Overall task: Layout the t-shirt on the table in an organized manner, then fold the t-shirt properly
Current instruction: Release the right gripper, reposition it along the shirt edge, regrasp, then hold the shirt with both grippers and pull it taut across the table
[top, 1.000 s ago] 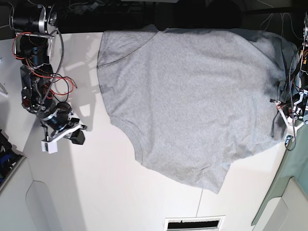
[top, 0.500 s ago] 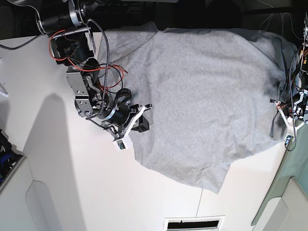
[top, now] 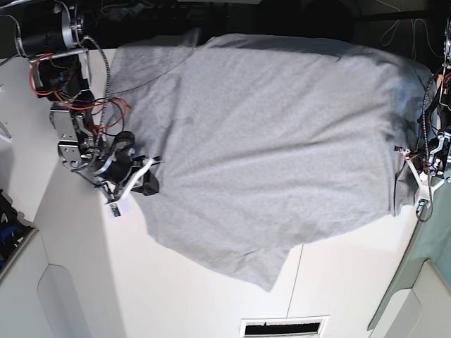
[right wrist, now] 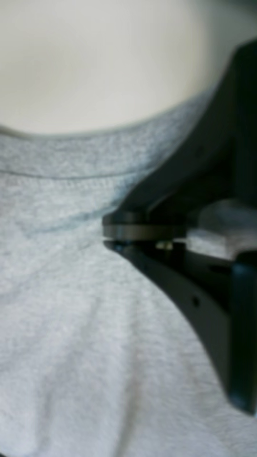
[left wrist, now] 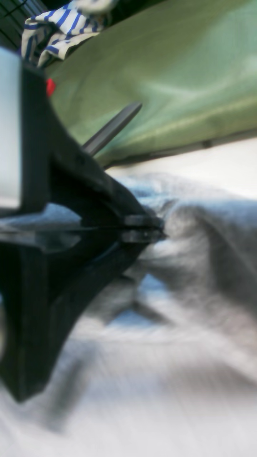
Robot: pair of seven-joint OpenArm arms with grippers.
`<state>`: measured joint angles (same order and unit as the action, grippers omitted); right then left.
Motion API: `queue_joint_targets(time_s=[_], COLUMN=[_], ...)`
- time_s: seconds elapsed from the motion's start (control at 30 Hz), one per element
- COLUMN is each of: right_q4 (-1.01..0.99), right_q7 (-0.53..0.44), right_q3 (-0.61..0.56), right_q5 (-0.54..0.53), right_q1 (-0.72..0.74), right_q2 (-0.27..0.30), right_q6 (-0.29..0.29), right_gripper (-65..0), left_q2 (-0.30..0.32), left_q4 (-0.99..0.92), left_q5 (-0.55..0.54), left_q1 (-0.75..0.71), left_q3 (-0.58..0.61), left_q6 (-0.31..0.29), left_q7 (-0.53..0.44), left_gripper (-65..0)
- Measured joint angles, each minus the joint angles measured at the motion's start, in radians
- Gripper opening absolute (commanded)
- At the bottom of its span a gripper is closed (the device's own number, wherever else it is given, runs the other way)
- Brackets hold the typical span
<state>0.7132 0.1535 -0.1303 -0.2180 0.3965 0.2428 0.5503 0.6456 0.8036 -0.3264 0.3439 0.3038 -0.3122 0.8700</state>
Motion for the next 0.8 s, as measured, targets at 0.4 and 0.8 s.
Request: queue_joint_targets(time_s=[0.4, 0.8], right_q4=[-0.007, -0.012], right_q7=[0.038, 0.053], right_q3=[0.16, 0.269], right_q5=[0.003, 0.02], right_q1=[-0.006, -0.014], right_q2=[0.123, 0.147], right_q6=[-0.008, -0.023], right_gripper=[-65.0, -65.0], left_q2=[0.005, -0.071], left_q4=[0.002, 0.034], left_q5=[-0.231, -0.537], left_q1=[0.006, -0.002], left_q3=[-0.002, 0.001], left_q6=[-0.159, -0.321], left_q7=[0.041, 0.068], left_gripper=[-65.0, -65.0])
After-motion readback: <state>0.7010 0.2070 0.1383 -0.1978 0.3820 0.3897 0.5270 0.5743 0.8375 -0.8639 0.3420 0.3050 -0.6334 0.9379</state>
